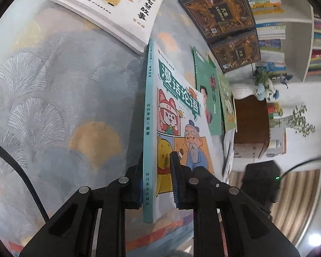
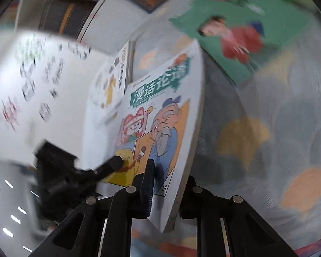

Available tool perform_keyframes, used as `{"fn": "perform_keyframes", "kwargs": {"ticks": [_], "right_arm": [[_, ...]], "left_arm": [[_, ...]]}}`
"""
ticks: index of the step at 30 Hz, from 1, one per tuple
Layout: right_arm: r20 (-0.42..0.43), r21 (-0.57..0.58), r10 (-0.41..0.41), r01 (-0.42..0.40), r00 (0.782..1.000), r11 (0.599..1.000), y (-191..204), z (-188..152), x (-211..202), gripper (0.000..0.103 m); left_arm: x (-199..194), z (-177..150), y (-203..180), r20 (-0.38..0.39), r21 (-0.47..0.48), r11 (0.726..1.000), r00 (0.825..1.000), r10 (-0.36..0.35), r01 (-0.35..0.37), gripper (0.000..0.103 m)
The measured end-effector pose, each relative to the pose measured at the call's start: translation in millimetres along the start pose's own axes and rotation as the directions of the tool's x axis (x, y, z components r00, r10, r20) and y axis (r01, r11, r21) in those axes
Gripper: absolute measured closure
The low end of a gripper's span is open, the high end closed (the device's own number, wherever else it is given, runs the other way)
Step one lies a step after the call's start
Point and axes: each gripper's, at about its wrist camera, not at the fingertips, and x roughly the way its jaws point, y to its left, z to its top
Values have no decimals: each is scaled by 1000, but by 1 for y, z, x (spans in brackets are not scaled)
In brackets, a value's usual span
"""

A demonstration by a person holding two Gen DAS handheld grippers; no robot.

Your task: Organize books

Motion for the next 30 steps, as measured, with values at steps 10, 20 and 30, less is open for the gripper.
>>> {"fn": "perform_keyframes", "kwargs": {"ticks": [10,20,30], "right_arm": [[99,-355,-201,223,975,908,61,-18,-23,86],[176,-434,-156,219,972,874,83,3,-51,85],[184,-531,-86,172,979,830,149,88,29,83]], "left_arm": [[-5,-18,-48,49,328,938,994,102,-112,87],[-30,15,-74,115,338,941,993,-29,-12,87],[-67,114,-35,300,249,960,953,45,-124,87]]}}
